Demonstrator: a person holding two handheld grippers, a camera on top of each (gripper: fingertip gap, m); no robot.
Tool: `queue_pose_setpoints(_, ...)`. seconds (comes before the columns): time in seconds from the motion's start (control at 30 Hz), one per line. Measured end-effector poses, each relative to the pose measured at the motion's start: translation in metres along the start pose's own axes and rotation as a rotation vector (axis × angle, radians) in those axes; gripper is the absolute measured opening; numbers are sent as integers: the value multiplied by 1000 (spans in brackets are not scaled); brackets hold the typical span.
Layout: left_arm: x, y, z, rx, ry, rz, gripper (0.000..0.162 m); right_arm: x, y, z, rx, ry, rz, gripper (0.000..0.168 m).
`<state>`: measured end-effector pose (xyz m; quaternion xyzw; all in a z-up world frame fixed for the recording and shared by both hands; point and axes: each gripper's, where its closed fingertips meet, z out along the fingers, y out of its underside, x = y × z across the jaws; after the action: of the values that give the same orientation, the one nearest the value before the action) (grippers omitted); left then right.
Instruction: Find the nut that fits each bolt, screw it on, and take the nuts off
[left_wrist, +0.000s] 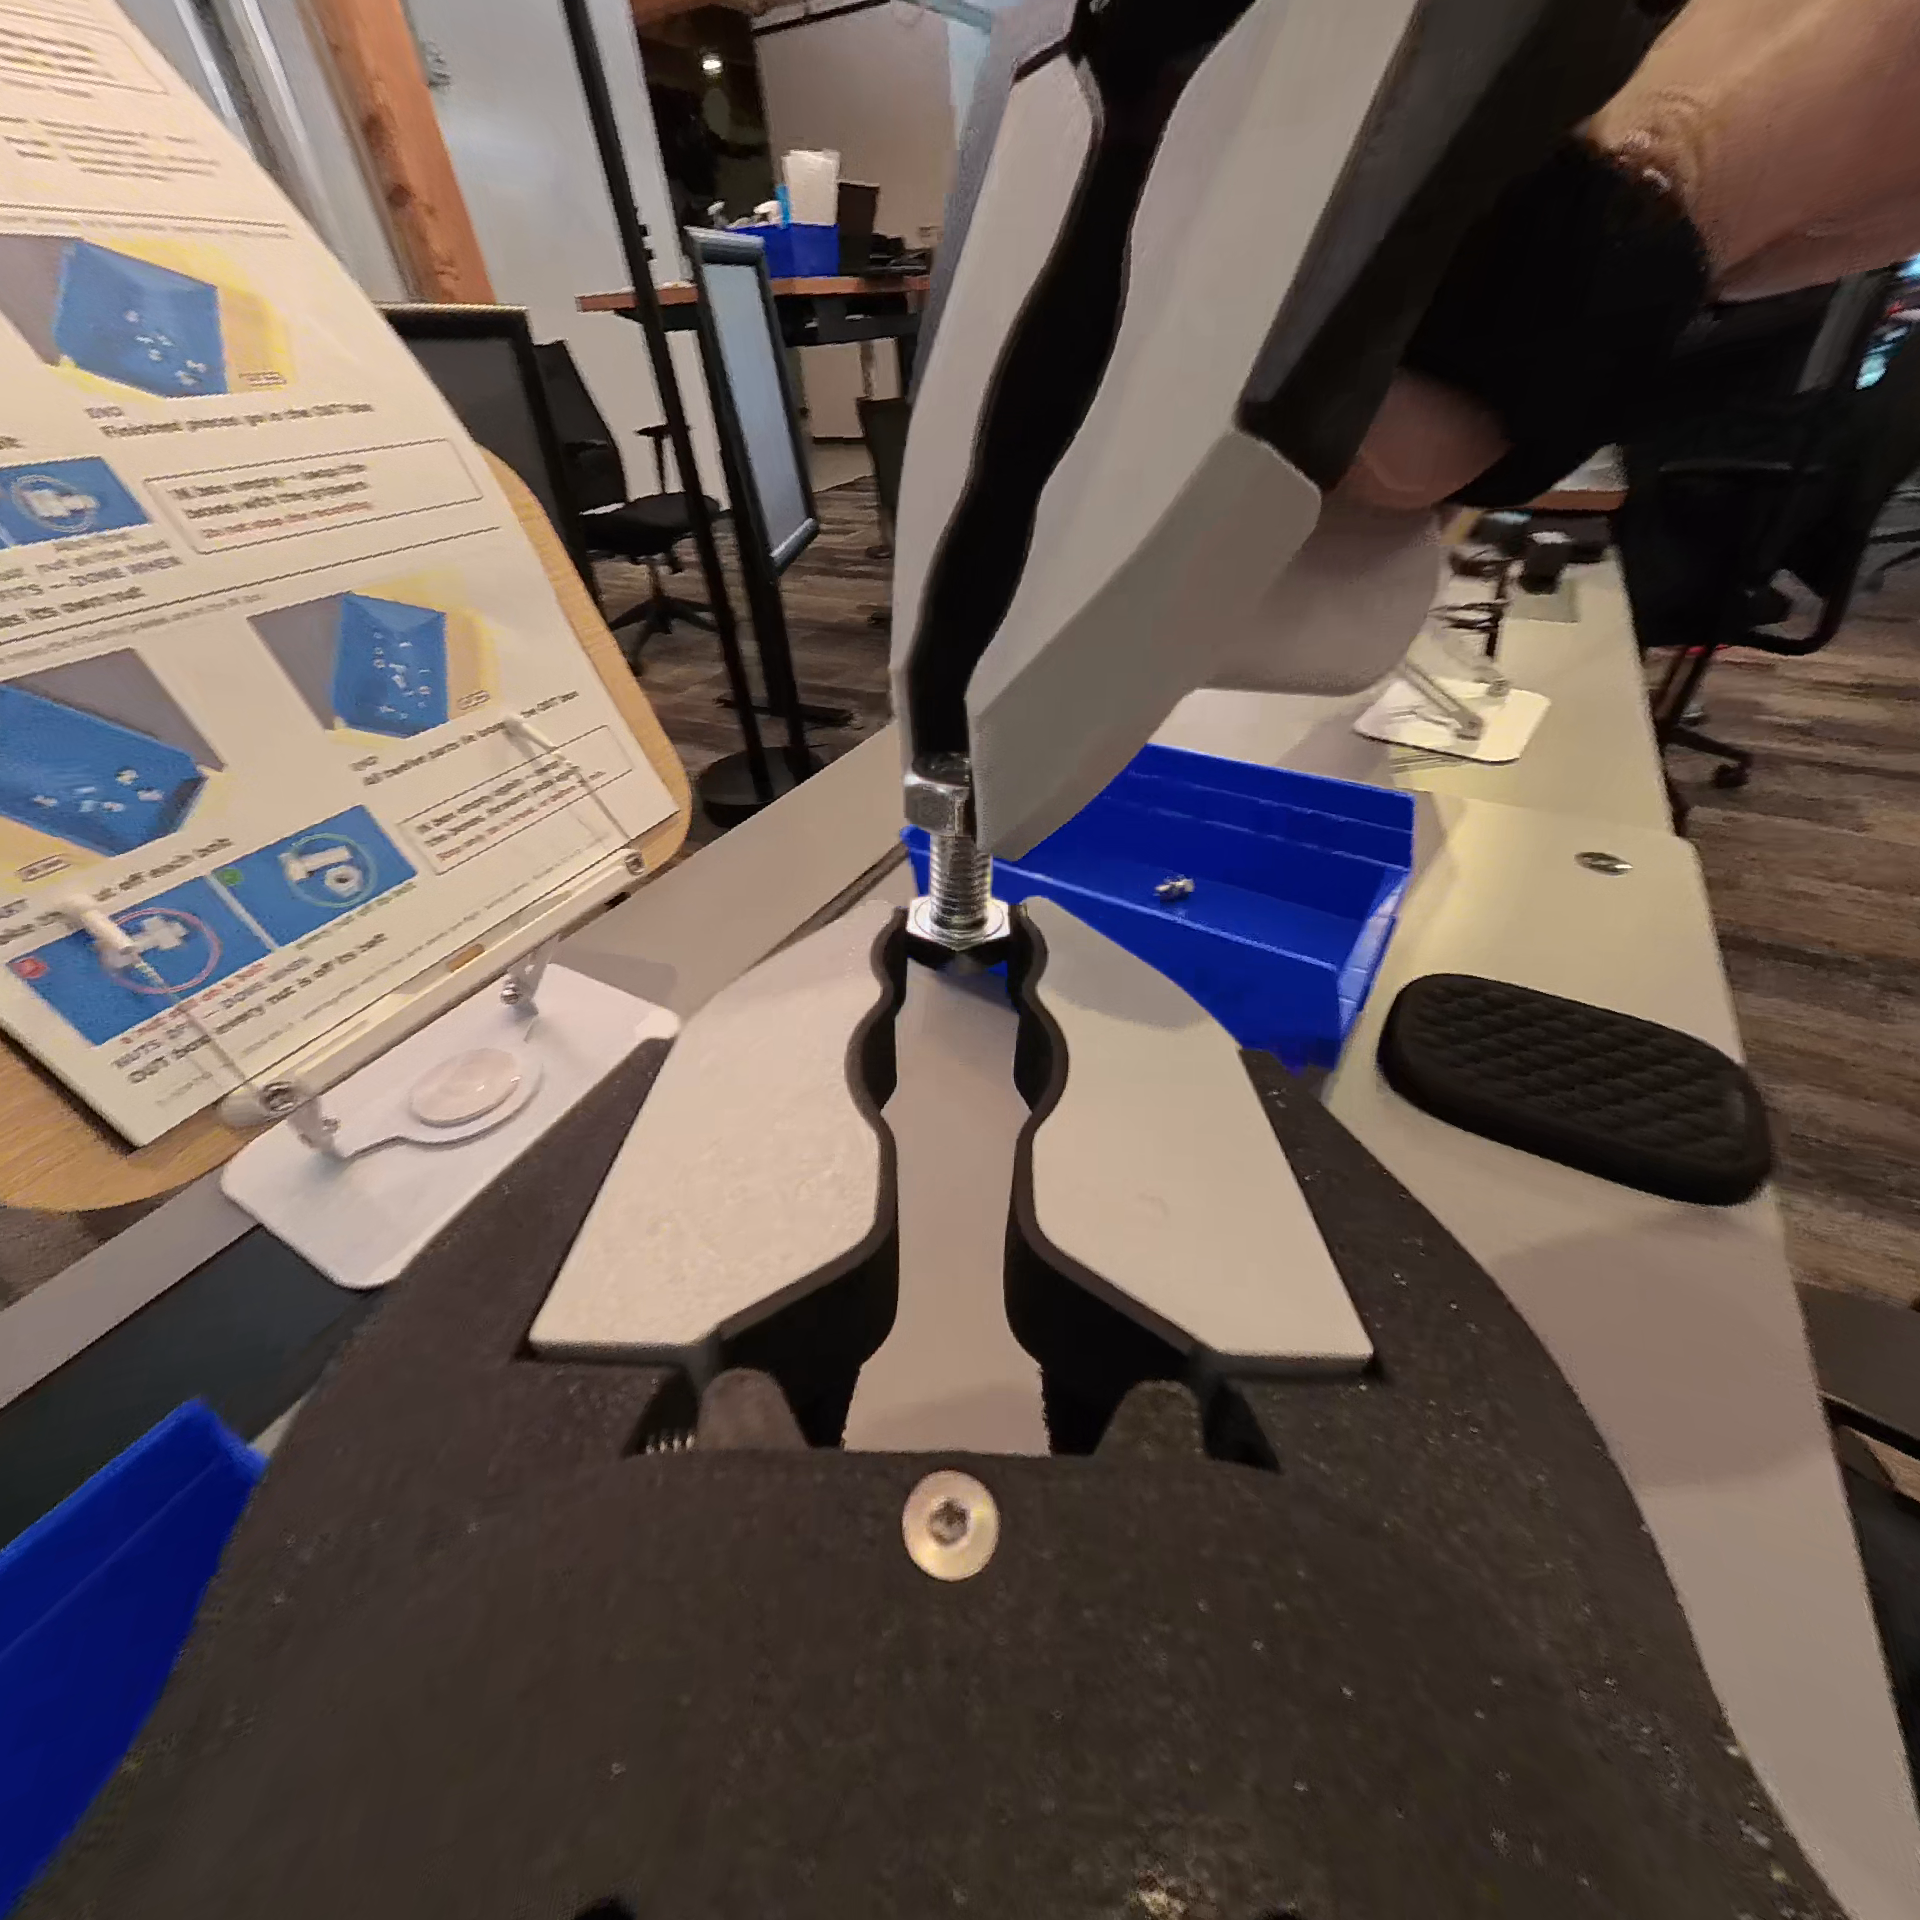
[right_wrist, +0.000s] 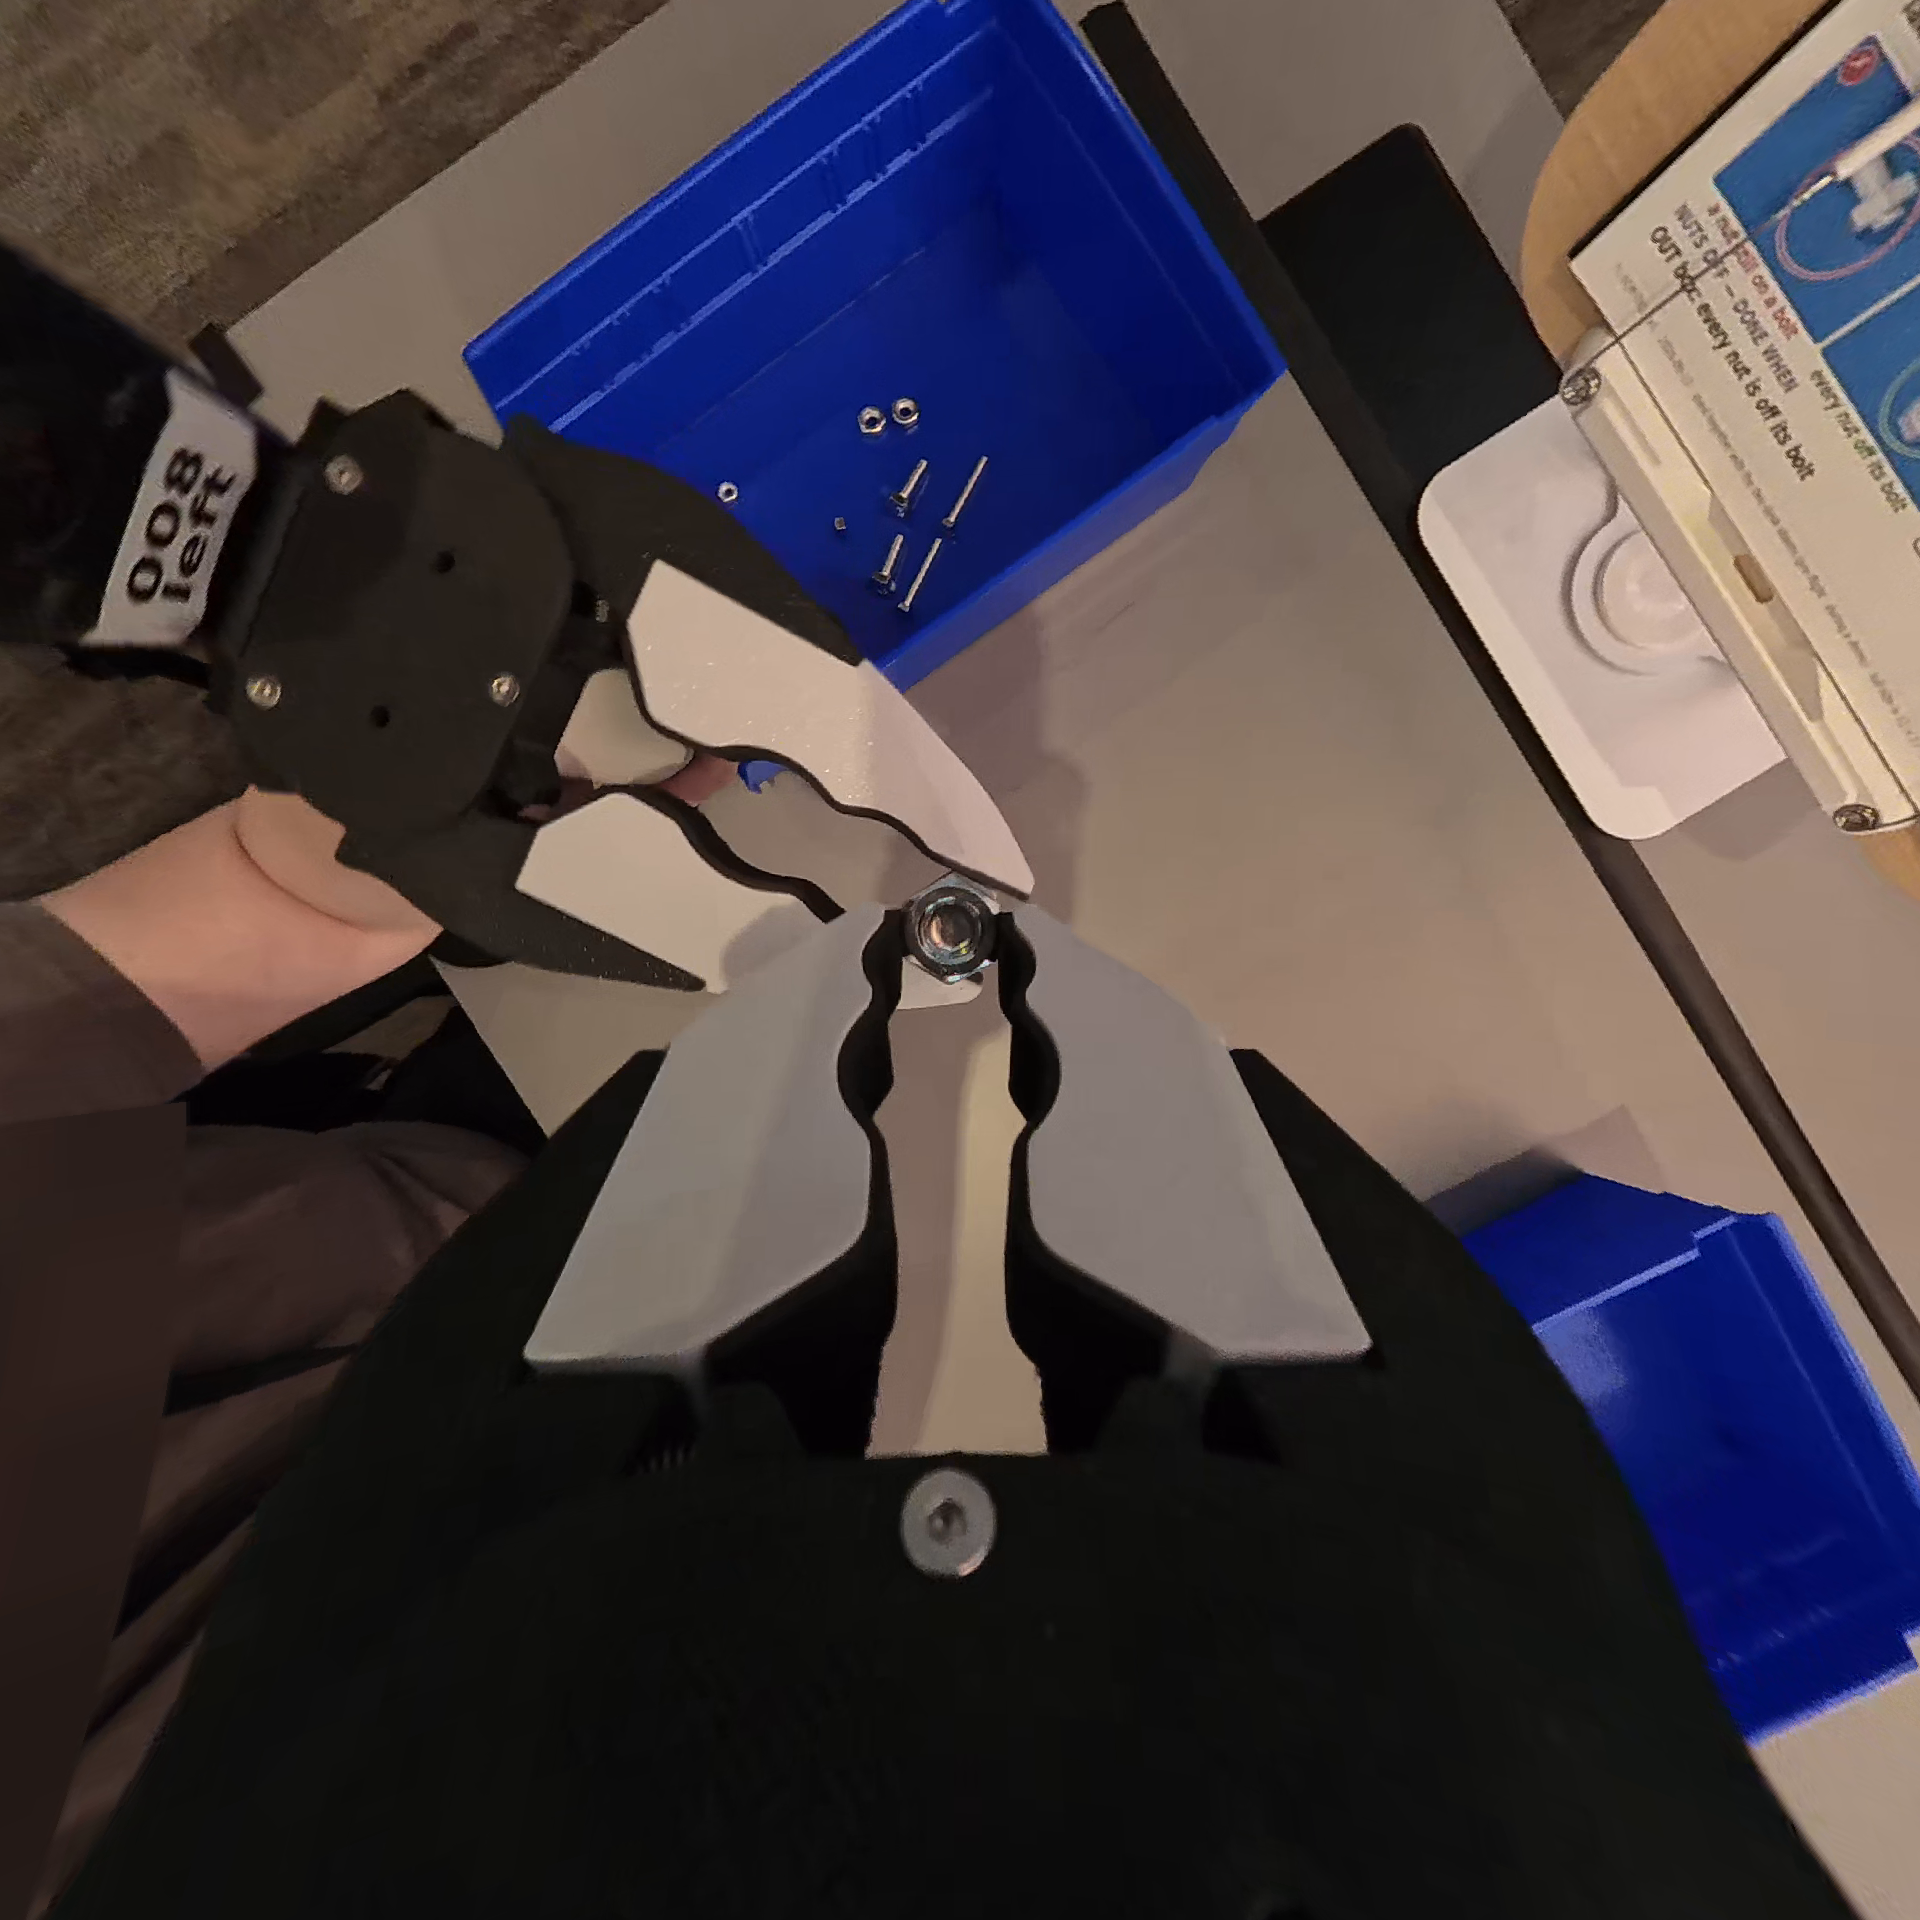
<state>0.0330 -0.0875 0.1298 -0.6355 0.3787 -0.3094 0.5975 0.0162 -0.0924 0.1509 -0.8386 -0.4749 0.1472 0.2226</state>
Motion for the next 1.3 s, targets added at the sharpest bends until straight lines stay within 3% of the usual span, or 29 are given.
queue_pose_setpoints(0.17, -7, 7, 5, -38, -86, 42, 18, 7, 1, 6, -3, 20, 34, 19)
queue_pose_setpoints(1.3, -5, -2, -2, 16, -21, -27, 18, 1, -6, 3, 2, 7, -48, 21)
